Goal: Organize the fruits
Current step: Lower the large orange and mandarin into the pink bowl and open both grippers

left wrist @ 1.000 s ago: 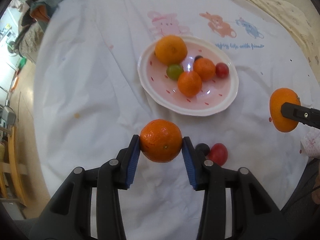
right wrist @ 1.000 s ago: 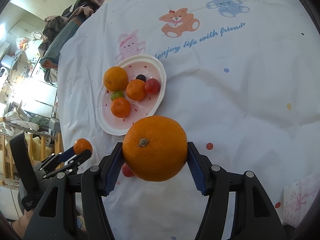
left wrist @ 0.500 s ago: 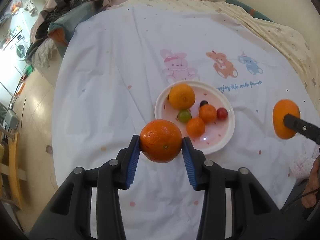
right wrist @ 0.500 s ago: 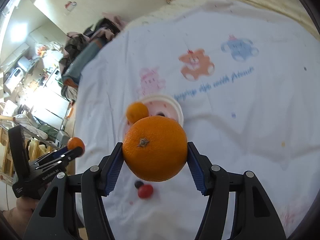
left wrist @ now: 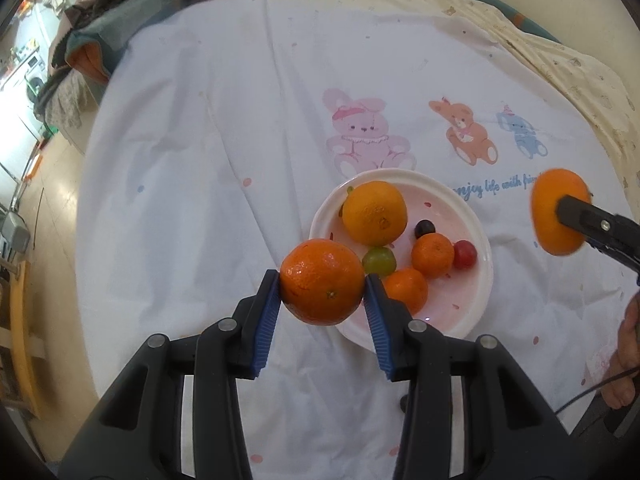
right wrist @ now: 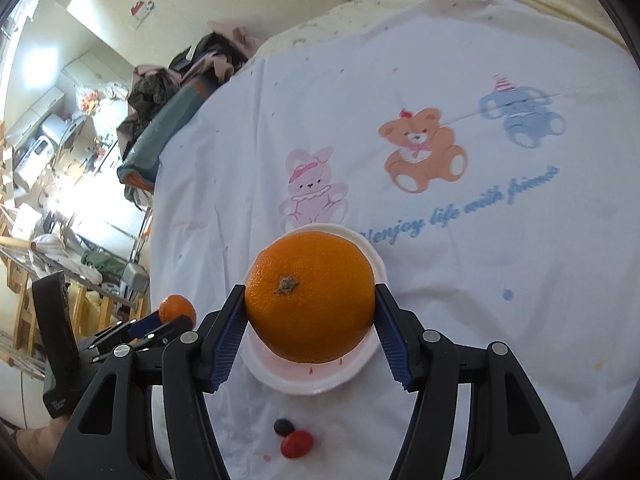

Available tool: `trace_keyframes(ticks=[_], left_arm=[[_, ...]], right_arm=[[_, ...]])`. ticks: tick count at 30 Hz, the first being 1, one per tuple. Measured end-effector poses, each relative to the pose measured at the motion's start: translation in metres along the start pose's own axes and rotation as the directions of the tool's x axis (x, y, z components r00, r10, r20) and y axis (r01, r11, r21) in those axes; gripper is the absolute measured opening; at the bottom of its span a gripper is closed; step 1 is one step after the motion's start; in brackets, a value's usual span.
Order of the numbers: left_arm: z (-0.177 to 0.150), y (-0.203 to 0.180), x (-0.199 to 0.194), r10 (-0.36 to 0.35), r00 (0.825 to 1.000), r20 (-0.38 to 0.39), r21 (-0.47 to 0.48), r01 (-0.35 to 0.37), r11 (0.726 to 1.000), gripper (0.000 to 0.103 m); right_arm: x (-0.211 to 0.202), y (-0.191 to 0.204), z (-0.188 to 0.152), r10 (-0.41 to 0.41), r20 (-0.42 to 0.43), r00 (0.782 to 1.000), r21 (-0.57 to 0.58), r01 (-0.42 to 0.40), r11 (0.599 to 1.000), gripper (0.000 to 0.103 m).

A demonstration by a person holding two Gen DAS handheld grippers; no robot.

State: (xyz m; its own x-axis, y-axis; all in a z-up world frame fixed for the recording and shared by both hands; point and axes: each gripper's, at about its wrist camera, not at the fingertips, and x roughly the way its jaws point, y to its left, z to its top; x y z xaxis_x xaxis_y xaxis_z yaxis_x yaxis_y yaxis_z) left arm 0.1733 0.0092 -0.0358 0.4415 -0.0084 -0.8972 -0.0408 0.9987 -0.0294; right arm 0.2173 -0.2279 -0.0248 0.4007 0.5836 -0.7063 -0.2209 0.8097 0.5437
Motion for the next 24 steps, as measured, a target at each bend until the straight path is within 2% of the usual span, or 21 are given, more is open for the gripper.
trace_keyframes(ticks=[5, 13, 16, 19, 24], left_arm=[[0.002, 0.001, 0.019, -0.018, 0.999, -0.043, -0.02, 0.017, 1.0, 0.038], [0.003, -0.009, 0.051, -0.041, 0.992, -0.117, 0.01, 0.042, 0.999, 0.038], [0.003, -0.013, 0.062, -0.038, 0.991, -0.132, 0.029, 0.042, 0.999, 0.038], [0.0, -0.015, 0.069, -0.03, 0.988, -0.151, 0.037, 0.036, 0.999, 0.038], [-0.002, -0.023, 0.076, -0.022, 0.988, -0.154, 0.061, 0.032, 0.998, 0.038]], right_arm=[[0.047, 0.0, 0.015, 0.004, -0.074, 0.997, -0.01, -0.005, 1.0, 0.064], [0.113, -0.005, 0.029, -0.037, -0.179, 0.983, -0.022, 0.034, 0.999, 0.064], [0.124, -0.007, 0.028, -0.032, -0.203, 0.979, -0.013, 0.03, 0.999, 0.064], [0.128, -0.008, 0.028, -0.062, -0.199, 0.978, -0.024, 0.058, 0.998, 0.064], [0.132, -0.02, 0.031, -0.022, -0.217, 0.976, 0.033, 0.03, 0.999, 0.065]])
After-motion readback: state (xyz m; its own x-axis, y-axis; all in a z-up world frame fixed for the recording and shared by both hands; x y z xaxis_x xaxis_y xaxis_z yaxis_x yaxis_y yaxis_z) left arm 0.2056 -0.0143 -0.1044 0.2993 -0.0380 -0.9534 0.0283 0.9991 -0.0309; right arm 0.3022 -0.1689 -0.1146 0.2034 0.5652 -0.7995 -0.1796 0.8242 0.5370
